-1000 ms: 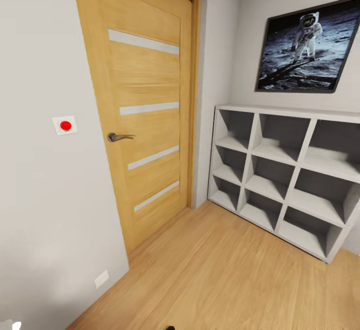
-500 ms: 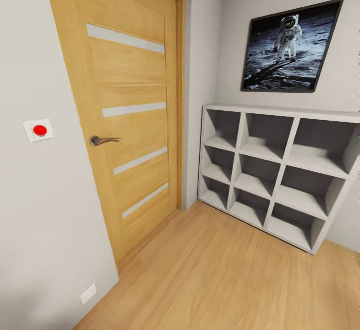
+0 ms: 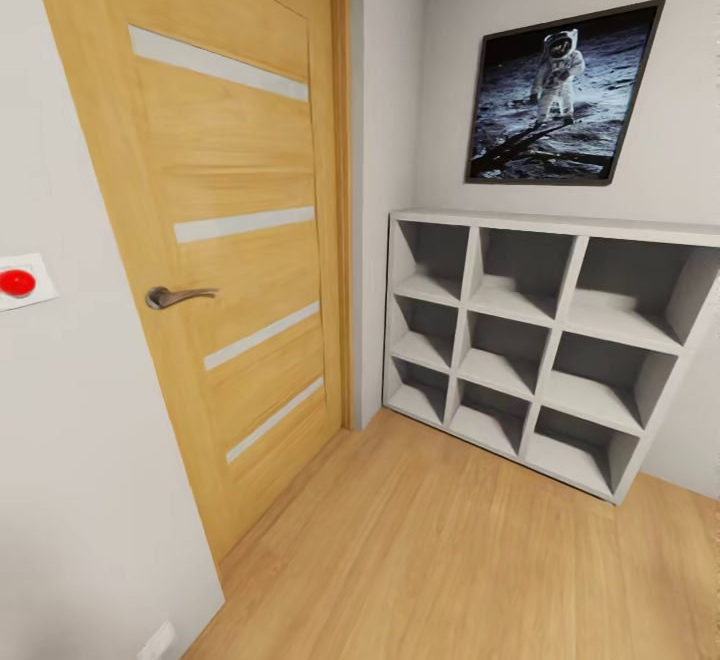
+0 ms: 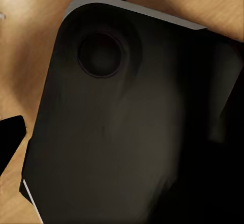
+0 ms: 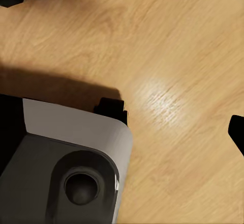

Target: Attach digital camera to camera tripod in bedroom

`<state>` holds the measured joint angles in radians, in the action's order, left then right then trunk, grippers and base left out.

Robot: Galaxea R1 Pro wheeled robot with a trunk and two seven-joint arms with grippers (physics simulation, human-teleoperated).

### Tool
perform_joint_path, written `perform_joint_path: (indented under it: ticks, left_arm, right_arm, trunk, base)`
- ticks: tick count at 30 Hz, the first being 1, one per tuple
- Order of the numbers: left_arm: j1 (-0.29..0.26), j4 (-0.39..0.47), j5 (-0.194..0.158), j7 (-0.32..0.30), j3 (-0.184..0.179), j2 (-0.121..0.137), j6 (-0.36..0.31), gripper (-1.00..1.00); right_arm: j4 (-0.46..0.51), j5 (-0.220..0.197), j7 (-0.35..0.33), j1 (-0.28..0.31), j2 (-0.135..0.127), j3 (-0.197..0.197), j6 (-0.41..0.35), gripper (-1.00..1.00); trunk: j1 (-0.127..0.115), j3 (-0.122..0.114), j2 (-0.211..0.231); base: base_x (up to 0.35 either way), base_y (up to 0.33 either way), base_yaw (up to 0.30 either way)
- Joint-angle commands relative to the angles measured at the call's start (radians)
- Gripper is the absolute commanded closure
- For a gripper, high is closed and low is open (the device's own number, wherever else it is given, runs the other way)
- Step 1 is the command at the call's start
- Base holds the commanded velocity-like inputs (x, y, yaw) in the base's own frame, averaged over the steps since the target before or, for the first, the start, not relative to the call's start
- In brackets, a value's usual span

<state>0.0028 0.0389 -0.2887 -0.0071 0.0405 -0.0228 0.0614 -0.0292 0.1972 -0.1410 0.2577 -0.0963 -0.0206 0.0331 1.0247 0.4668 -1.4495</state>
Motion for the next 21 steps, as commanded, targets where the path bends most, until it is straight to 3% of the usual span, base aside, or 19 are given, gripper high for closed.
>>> perform_joint_path:
  ticks: [1,10,21]
  left_arm:
    - [0.000,0.001,-0.003,-0.001,0.004,0.000,0.002,-1.00]
    - [0.000,0.001,-0.003,-0.001,0.005,0.000,0.002,-1.00]
    - [0.000,0.001,-0.004,-0.001,0.005,0.000,0.002,-1.00]
  right_arm:
    - [-0.003,0.007,-0.002,0.002,0.000,-0.003,0.004,-1.00]
    - [-0.003,0.006,-0.002,0.002,0.000,-0.002,0.004,-1.00]
    - [-0.003,0.006,-0.002,0.002,0.000,-0.002,0.003,-1.00]
  trunk:
    - [0.000,0.001,0.000]
    - [0.000,0.001,0.000]
    - [0.000,0.001,0.000]
  base:
    - [0.143,0.183,-0.181]
    - [0.084,0.149,-0.181]
    - [0.009,0.026,-0.181]
